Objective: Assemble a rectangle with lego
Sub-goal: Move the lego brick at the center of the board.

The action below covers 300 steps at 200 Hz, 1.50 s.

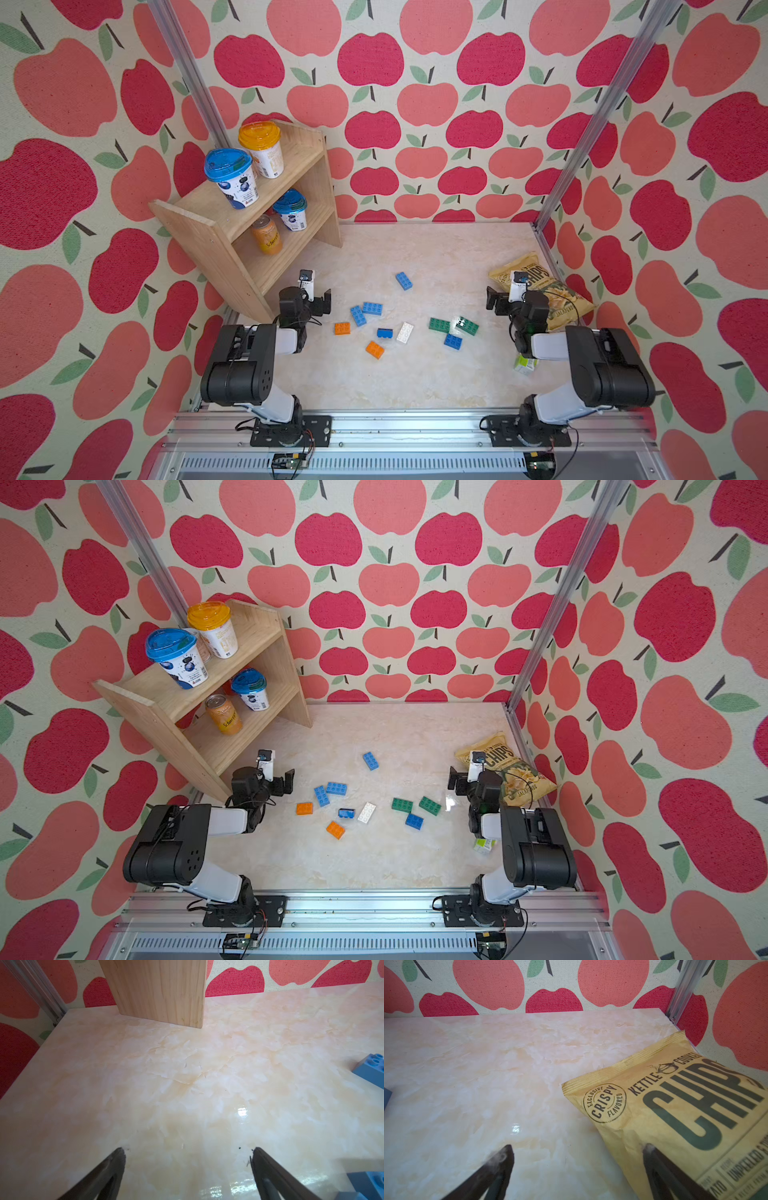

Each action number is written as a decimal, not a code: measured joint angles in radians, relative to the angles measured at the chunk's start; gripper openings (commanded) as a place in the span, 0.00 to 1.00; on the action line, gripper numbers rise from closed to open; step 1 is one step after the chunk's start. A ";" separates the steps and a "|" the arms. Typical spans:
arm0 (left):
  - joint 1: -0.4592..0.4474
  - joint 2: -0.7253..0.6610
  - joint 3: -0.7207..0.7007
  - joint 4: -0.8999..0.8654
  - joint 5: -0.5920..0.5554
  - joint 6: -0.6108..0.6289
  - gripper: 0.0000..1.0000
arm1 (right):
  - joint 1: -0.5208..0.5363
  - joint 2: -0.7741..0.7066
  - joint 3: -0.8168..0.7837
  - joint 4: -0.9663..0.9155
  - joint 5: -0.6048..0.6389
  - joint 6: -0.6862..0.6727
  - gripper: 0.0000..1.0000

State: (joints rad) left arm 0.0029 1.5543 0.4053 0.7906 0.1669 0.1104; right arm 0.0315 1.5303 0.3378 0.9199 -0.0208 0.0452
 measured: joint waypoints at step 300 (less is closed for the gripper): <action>-0.031 -0.100 0.094 -0.184 0.003 0.003 0.97 | 0.110 -0.148 0.209 -0.378 0.097 -0.027 1.00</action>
State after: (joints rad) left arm -0.0277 1.4548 0.4992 0.6067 0.1699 0.1131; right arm 0.1417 1.3819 0.5468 0.5423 0.0765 0.0177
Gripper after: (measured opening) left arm 0.973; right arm 0.996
